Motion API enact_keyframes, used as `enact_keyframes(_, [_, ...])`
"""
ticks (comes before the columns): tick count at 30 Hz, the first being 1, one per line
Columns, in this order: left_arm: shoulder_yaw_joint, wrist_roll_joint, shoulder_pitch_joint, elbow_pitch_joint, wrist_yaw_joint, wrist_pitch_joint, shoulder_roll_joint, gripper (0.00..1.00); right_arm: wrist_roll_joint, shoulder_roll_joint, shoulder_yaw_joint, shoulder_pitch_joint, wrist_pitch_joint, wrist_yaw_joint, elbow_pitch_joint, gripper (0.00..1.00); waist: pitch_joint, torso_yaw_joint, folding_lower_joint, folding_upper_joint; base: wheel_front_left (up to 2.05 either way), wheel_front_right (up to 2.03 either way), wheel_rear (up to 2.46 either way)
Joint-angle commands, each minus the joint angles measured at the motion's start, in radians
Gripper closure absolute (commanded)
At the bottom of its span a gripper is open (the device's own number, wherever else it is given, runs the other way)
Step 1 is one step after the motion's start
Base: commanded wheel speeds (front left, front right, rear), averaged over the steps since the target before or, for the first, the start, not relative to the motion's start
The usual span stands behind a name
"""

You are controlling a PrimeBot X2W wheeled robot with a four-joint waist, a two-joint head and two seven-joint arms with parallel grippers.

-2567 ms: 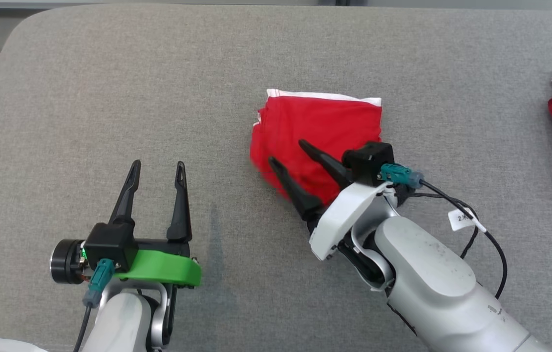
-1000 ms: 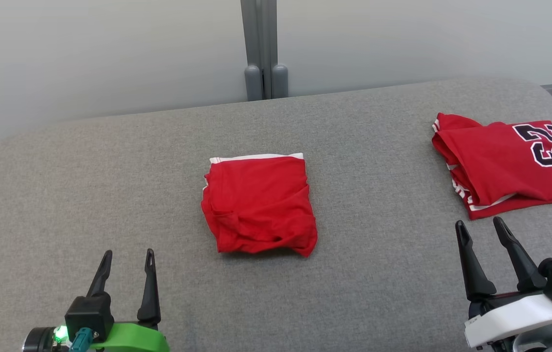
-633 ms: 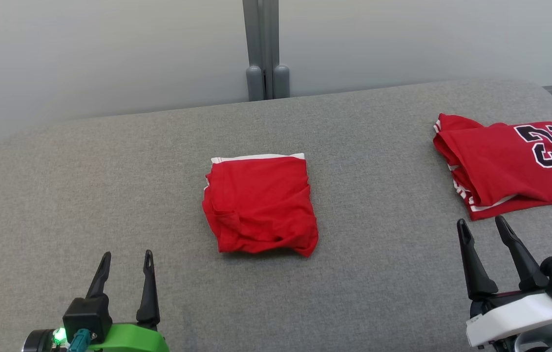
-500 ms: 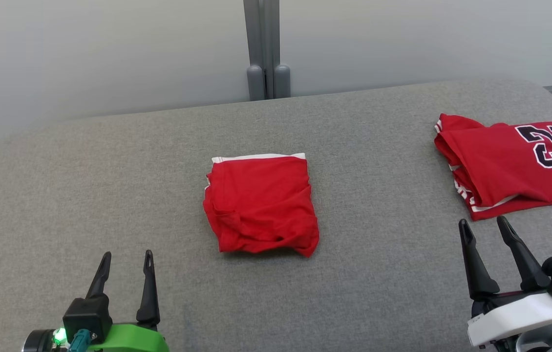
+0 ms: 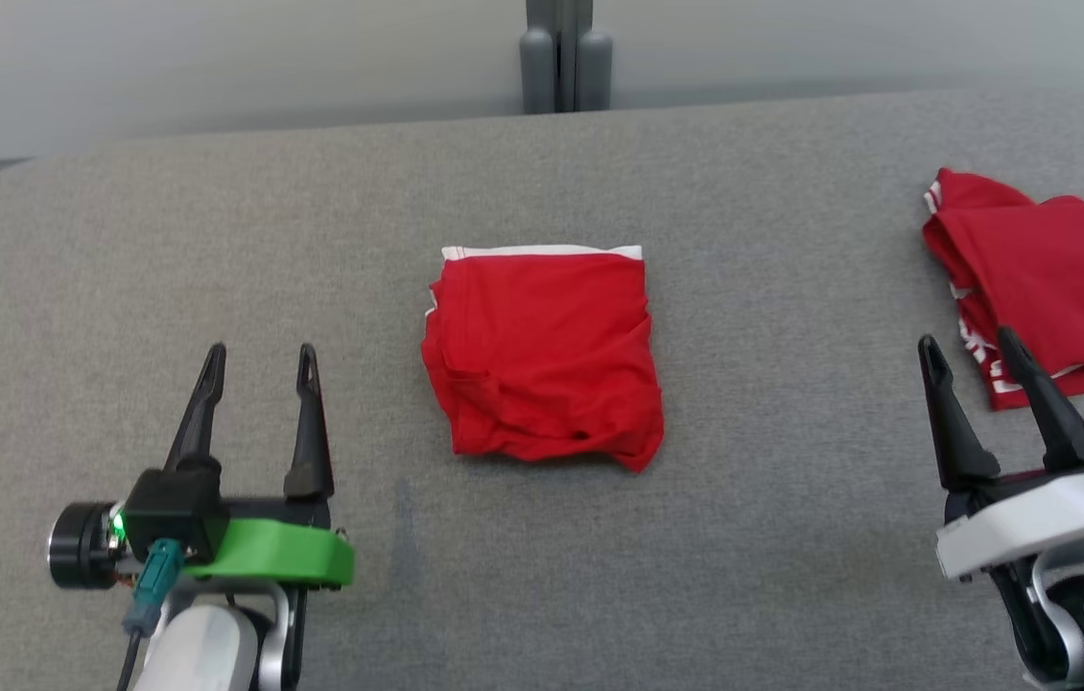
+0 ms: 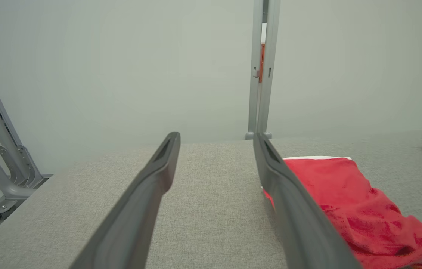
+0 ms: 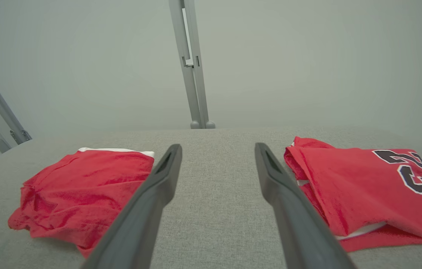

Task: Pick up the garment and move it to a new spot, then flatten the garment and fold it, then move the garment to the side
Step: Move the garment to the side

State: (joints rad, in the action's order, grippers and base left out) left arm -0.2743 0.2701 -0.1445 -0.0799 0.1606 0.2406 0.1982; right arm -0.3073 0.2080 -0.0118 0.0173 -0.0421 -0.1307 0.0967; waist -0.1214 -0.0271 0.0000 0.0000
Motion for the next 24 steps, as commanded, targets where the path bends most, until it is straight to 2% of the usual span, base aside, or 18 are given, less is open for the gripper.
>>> enact_keyframes(1, [-0.002,-0.011,-0.043,0.000,-0.005,0.009,-0.011,0.00,-0.010,0.013,0.012,0.049,0.000,0.000,-0.019,0.00,-0.154,-0.100,0.0000,0.0000,0.00,0.00,0.00])
enact_keyframes(6, [-0.010,-0.017,-0.128,-0.024,-0.021,0.022,-0.049,0.00,-0.029,0.031,0.104,0.193,0.003,0.000,-0.124,0.00,-0.249,-0.154,0.0000,0.0000,0.00,0.00,0.00])
enact_keyframes(12, [-0.003,-0.036,-0.178,-0.042,-0.037,0.025,-0.080,0.00,-0.079,0.001,0.255,0.345,-0.006,0.000,-0.320,0.00,-0.287,-0.179,0.0000,0.0000,0.00,0.00,0.00])
enact_keyframes(19, [0.003,-0.062,-0.189,-0.043,-0.062,0.024,-0.100,0.00,-0.164,-0.016,0.377,0.390,0.101,0.000,-0.538,0.01,-0.282,-0.179,0.0000,0.0000,0.00,0.00,0.00])
enact_keyframes(20, [0.005,-0.065,-0.188,-0.043,-0.065,0.024,-0.102,0.00,-0.179,-0.019,0.391,0.383,0.117,0.000,-0.555,0.49,-0.278,-0.175,0.0000,0.0000,0.00,0.00,0.00])
enact_keyframes(22, [0.010,-0.071,-0.184,-0.041,-0.069,0.025,-0.104,0.00,-0.196,-0.017,0.414,0.384,0.130,0.000,-0.566,1.00,-0.273,-0.166,0.0000,0.0000,0.00,0.00,0.00])
enact_keyframes(24, [0.017,-0.076,-0.180,-0.041,-0.071,0.025,-0.103,0.00,-0.200,-0.010,0.431,0.395,0.111,0.000,-0.549,1.00,-0.268,-0.153,0.0000,0.0000,0.00,0.00,0.00])
